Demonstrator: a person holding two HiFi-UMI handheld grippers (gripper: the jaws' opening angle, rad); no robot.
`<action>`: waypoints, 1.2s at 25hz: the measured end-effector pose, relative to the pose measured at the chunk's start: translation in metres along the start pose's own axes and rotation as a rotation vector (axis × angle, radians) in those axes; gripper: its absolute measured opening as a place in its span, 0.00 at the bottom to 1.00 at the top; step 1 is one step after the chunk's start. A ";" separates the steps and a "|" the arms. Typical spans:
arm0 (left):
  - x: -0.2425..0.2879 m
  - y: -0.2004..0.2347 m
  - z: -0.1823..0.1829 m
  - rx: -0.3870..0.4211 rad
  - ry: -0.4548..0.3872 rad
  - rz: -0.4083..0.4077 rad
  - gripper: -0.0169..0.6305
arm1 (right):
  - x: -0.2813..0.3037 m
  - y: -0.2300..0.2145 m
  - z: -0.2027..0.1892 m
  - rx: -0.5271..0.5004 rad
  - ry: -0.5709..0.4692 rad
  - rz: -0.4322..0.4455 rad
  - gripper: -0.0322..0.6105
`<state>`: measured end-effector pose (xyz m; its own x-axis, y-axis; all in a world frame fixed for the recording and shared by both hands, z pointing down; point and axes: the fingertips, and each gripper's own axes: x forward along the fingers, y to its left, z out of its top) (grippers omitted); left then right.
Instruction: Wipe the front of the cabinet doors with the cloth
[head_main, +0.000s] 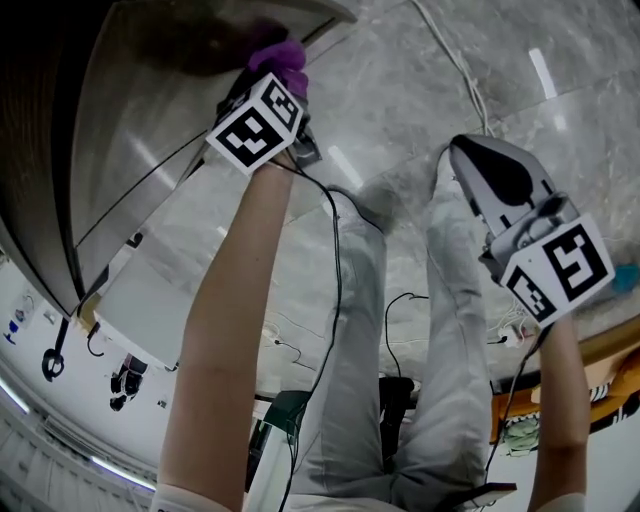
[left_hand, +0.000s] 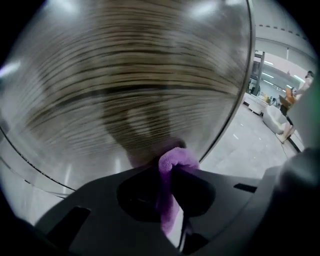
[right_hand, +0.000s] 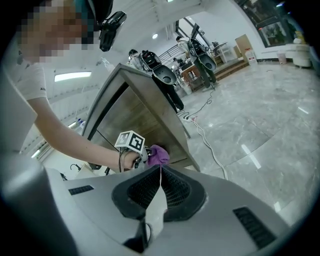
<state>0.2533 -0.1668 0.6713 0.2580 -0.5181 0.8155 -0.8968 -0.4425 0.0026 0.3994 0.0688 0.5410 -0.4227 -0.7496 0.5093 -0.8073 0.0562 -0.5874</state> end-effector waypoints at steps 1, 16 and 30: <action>-0.002 0.011 -0.003 0.004 0.004 0.007 0.10 | 0.005 0.009 -0.003 0.001 -0.001 0.005 0.09; -0.031 0.179 -0.056 -0.011 0.071 0.156 0.10 | 0.075 0.114 -0.046 -0.002 0.040 0.090 0.09; -0.034 0.181 -0.068 0.082 0.118 0.223 0.10 | 0.076 0.095 -0.028 0.001 0.036 0.120 0.09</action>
<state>0.0577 -0.1794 0.6840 0.0098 -0.5227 0.8524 -0.8932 -0.3878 -0.2276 0.2790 0.0355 0.5412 -0.5310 -0.7134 0.4573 -0.7497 0.1440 -0.6459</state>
